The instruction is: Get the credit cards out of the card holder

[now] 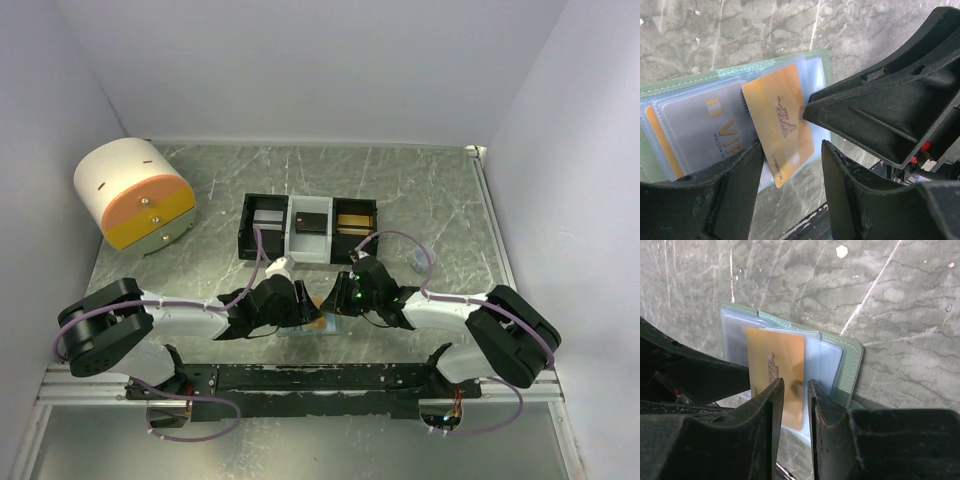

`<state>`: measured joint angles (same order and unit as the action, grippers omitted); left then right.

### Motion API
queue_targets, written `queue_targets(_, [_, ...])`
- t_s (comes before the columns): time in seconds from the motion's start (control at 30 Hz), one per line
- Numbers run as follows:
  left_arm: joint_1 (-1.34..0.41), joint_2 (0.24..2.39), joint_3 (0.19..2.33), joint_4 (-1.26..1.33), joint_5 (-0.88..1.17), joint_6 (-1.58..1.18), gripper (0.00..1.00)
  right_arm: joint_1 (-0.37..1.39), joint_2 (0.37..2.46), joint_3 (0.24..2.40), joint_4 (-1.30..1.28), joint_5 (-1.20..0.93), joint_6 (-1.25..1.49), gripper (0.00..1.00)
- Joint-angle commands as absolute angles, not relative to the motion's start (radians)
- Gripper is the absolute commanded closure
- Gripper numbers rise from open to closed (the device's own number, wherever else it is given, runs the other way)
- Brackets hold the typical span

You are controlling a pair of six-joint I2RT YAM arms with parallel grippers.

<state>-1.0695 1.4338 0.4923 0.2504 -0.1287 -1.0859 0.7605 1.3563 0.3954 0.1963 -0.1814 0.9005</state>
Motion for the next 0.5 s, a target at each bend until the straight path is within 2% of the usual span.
queue_targets(0.0, [-1.066, 1.434, 0.445, 0.253, -0.133, -1.104, 0.39, 0.761, 1.407, 0.331, 0.09, -0.141, 0.892, 0.73])
queue_targets(0.2, [-1.066, 1.397, 0.427, 0.253, -0.157, -1.124, 0.45, 0.761, 1.398, 0.346, 0.072, -0.136, 0.885, 0.73])
queue_targets(0.47, [-1.066, 1.394, 0.41, 0.305, -0.155, -1.15, 0.62, 0.761, 1.383, 0.348, 0.058, -0.129, 0.882, 0.73])
